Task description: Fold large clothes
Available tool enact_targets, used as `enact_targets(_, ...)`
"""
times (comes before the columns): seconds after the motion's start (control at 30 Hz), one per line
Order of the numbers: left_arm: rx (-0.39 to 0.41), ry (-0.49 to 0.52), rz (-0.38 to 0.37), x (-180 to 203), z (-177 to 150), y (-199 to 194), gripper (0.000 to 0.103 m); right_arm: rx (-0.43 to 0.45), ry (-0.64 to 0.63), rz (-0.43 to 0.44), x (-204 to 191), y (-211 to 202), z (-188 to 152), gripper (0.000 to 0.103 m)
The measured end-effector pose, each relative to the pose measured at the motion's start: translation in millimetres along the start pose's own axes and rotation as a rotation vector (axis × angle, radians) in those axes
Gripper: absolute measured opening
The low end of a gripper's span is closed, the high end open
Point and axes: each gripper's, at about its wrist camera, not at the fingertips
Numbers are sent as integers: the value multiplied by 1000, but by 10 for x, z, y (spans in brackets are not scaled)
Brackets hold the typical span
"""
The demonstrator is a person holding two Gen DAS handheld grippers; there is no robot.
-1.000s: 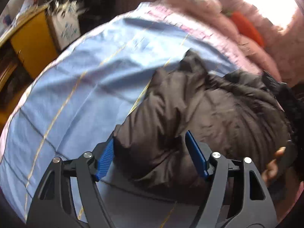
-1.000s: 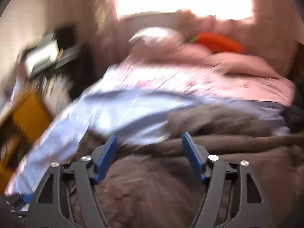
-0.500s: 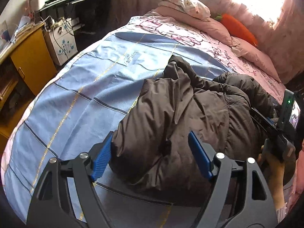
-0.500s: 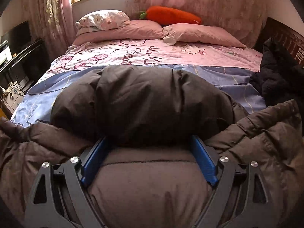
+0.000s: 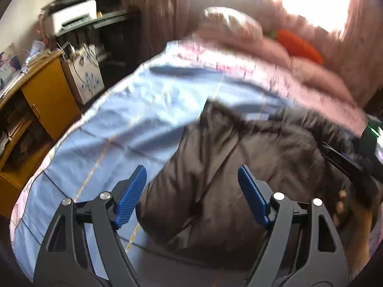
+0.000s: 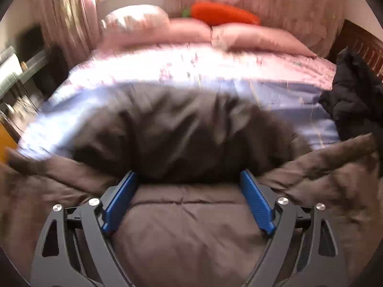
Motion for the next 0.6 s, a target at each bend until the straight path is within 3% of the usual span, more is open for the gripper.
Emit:
enact_targets(0.03, 27, 0, -18, 22, 21, -65, 80, 85, 34, 30, 123, -296, 13, 88)
enact_targets(0.1, 87, 52, -63, 154, 19, -221, 82, 146, 74, 63, 334, -644, -1, 93)
enact_targets(0.17, 60, 120, -86, 312, -32, -211, 83, 122, 116, 58, 634, -858, -64, 94)
enact_targets(0.23, -29, 145, -126, 415, -111, -77, 83, 67, 143, 19, 937, -918, -186, 94)
enact_targets(0.3, -144, 135, -151, 440, -225, 146, 83, 43, 141, -42, 1154, -905, -311, 94)
enact_targets(0.37, -220, 128, -126, 394, -331, 338, 83, 20, 150, -99, 1375, -829, -443, 94)
enact_targets(0.47, -270, 135, -71, 306, -440, 550, 83, -26, 148, -139, 1574, -555, -603, 95)
enact_targets(0.53, -295, 134, -68, 249, -483, 660, 85, -37, 108, -158, 1587, -368, -692, 102)
enact_targets(0.6, -299, 125, -74, 228, -474, 683, 85, -55, 100, -162, 1565, -313, -693, 102)
Point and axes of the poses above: each gripper's, at about its wrist camera, not at the fingertips, and y roughly the way its jaws point, x to its right, z to its top, and after that the axes turned 3 degrees about x, right-handed
